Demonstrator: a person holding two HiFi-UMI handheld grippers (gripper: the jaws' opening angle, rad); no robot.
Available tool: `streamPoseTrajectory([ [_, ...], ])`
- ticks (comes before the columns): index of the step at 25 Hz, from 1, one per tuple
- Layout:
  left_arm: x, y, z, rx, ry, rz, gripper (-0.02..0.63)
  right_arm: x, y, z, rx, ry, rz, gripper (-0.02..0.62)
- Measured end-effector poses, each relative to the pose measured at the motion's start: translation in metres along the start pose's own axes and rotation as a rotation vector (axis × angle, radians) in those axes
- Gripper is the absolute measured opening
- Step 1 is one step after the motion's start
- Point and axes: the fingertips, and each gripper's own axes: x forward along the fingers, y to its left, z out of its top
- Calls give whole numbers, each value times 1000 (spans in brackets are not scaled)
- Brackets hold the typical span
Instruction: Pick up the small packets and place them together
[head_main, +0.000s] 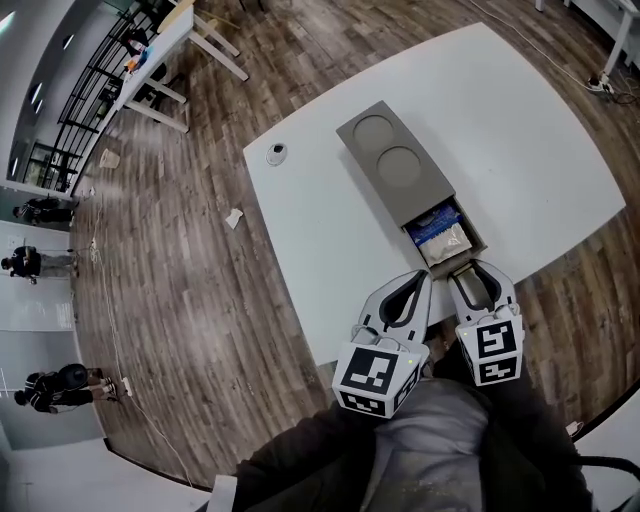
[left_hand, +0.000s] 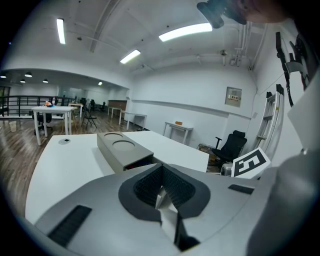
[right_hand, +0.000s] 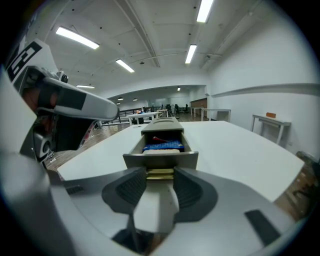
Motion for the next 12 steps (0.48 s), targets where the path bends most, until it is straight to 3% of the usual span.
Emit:
streamPoseTrajectory([
  [12, -18, -75, -18, 51, 42, -89, 3, -67, 6, -44, 4, 3, -12, 173],
])
